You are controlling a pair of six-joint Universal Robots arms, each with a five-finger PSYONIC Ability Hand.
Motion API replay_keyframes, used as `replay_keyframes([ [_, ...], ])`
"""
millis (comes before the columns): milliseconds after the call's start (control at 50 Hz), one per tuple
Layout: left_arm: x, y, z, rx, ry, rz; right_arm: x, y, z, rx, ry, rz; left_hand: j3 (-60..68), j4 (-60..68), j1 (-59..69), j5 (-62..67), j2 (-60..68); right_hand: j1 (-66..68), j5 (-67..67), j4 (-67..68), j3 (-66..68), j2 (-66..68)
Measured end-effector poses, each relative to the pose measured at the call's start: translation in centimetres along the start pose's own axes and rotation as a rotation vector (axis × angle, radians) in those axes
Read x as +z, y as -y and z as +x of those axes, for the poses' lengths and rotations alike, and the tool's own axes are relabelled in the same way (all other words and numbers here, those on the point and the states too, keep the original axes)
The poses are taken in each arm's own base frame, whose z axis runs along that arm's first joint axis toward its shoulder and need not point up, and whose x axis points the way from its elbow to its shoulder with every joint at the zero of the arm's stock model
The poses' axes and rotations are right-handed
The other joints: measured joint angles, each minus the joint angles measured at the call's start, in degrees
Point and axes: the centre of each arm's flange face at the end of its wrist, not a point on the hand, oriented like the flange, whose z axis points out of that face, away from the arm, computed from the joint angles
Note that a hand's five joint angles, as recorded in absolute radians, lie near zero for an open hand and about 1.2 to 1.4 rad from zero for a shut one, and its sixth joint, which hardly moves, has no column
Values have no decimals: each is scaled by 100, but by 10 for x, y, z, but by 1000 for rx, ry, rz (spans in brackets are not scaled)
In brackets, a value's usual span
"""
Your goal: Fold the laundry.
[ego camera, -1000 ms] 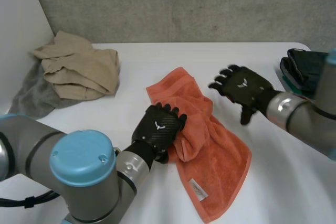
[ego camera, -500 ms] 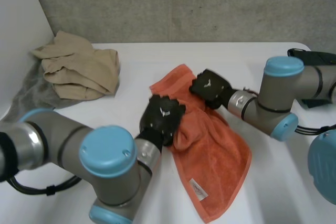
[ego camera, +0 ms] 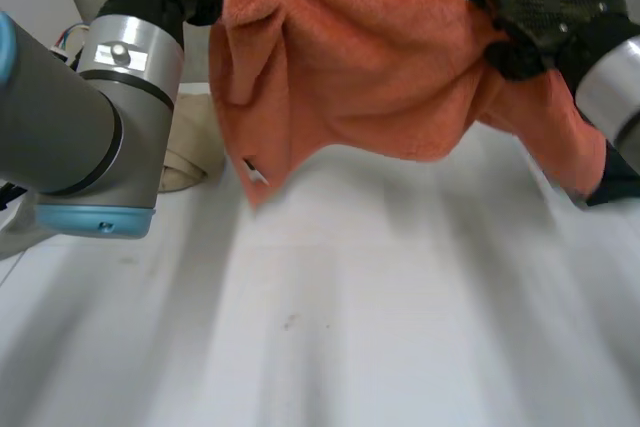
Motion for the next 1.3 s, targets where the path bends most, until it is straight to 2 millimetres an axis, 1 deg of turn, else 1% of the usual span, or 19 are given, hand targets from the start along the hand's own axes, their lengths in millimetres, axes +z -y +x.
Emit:
replay_keyframes([
  [100, -13, -48, 11, 22, -77, -139, -32, -26, -25, 40, 68, -128, 0, 0, 0, 0, 0, -1, -3, -38, -39, -22],
  [140, -29, -79, 20, 29, -137, -235, -47, -53, -44, 63, 121, -227, 0, 0, 0, 0, 0, -216, -402, -788, -817, -701],
  [200, -51, -107, 30, 30, -201, -331, -57, -83, -62, 73, 180, -330, 0, 0, 0, 0, 1, -1709, -1903, -2261, -2307, -2218],
  [260, -77, -131, 39, 28, -264, -425, -65, -118, -82, 56, 253, -452, 0, 1, 1, 0, 3, -4310, -4641, -4912, -4843, -4767],
  [320, -93, -140, 43, 26, -295, -473, -64, -134, -87, 20, 280, -503, 0, 2, 57, 0, 3, -4925, -5230, -5612, -5562, -5433],
  [420, -104, -132, 39, 24, -301, -479, -50, -128, -70, -23, 246, -501, 0, 2, 71, 0, 4, -4925, -5230, -5666, -5601, -5437],
  [500, -109, -111, 26, 25, -275, -444, -38, -110, -41, -25, 189, -496, 0, 4, 71, 0, 4, -4925, -5230, -5666, -5601, -5438],
  [620, -116, -82, 9, 28, -238, -387, -31, -94, -15, -4, 187, -556, 0, 20, 75, 0, 4, -4925, -5230, -5666, -5601, -5437],
  [680, -119, -72, 6, 27, -234, -366, -29, -98, -12, 0, 214, -608, 0, 21, 106, 0, 4, -4913, -5204, -5626, -5584, -5422],
  [780, -127, -63, 4, 22, -256, -343, -27, -122, -16, -23, 303, -733, 4, 21, 119, 82, 4, -4899, -5058, -5468, -5582, -5422],
  [880, -134, -66, 7, 18, -285, -355, -27, -151, -26, -39, 367, -827, 29, 22, 119, 82, 4, -4593, -4783, -5204, -5233, -5078],
  [960, -137, -77, 10, 15, -302, -388, -24, -179, -33, -55, 375, -881, 29, 22, 119, 82, 4, -1934, -2223, -2611, -2583, -2379],
  [980, -137, -81, 11, 15, -302, -397, -21, -185, -35, -66, 367, -880, 29, 22, 119, 82, 4, -598, -914, -1197, -1176, -932],
  [1020, -133, -89, 10, 18, -296, -408, -14, -189, -38, -91, 342, -853, 29, 22, 119, 82, 4, 101, -15, -321, -304, -89],
  [1080, -122, -101, 7, 24, -275, -410, 0, -187, -40, -128, 284, -777, 29, 23, 119, 82, 4, 104, 96, -36, -58, 39],
  [1180, -105, -118, 6, 30, -258, -426, 19, -159, -39, -165, 180, -602, -710, -757, -342, -439, -758, 103, 125, -17, -44, 39],
  [1200, -104, -120, 7, 29, -261, -438, 20, -150, -38, -166, 164, -568, -2731, -2765, -2424, -2375, -2814, 104, 125, -17, -43, 39],
  [1220, -104, -121, 8, 28, -266, -448, 20, -146, -38, -165, 159, -556, -3273, -3382, -3002, -2991, -3428, 104, 125, -16, -44, 39],
  [1300, -113, -116, 11, 20, -296, -505, 12, -136, -43, -150, 163, -536, -4186, -4296, -3756, -3918, -4241, 104, 125, -16, -44, 39],
])
